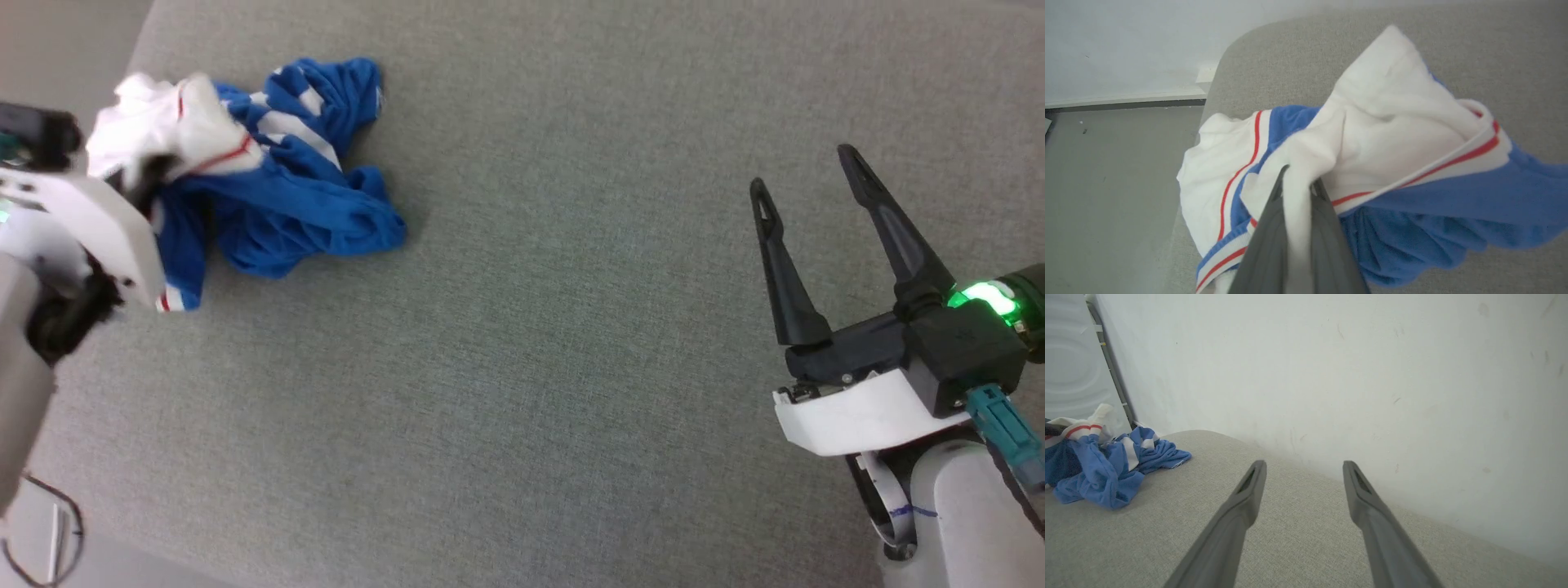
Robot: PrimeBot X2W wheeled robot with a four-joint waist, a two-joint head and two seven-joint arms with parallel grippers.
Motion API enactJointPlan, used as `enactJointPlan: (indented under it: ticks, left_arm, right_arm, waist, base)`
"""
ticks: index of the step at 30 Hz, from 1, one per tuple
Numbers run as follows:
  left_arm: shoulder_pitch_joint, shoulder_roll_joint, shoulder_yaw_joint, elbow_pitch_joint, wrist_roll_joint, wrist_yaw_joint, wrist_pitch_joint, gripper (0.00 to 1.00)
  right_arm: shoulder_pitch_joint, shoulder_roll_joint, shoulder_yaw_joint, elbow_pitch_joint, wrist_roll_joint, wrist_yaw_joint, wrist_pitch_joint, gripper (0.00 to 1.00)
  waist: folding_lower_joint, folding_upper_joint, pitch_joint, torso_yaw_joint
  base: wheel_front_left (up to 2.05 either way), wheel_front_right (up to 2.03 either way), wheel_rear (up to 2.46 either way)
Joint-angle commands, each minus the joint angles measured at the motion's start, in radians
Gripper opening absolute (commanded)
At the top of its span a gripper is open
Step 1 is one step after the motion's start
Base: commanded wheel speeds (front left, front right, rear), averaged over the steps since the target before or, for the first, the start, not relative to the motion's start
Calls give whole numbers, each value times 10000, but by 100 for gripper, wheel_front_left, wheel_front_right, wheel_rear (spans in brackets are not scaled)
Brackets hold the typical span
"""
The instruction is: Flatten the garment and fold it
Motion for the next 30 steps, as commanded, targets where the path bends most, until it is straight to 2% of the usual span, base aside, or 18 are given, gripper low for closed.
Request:
enactJointPlan:
  ticks: [1,10,14,19,25,30]
  left_arm:
    - [-308,179,74,49,-168,2,-278,0]
    - [-1279,656,480,-572,-398,96,-721,0]
    - [-1898,568,962,-1005,-625,677,-776,0]
    - [-2732,374,1293,-1870,-820,1384,-297,0]
    - [-4239,-322,1656,-2639,-1028,2370,335,0]
    - [-5505,-1284,1672,-2908,-1220,2668,766,0]
  right_arm:
    - [122,91,-71,176,131,-19,-215,100]
    - [725,285,-490,812,522,-19,-977,100]
    - [1136,313,-793,1068,827,-19,-1296,100]
    - [1613,318,-1082,1306,1394,-19,-1592,100]
    - [1996,319,-1470,1486,1819,-19,-1855,100]
    - [2018,320,-1730,1524,1991,-19,-1979,100]
  waist:
    - [0,0,-639,-23]
    - [0,0,-2141,-134]
    - [0,0,-2858,-245]
    - [0,0,-3633,-505]
    - [0,0,-4280,-919]
    - [0,0,-4398,-1380]
  base:
    - [0,0,0]
    - [0,0,0]
    - [0,0,0]
    - [0,0,0]
    - [0,0,0]
    - [0,0,0]
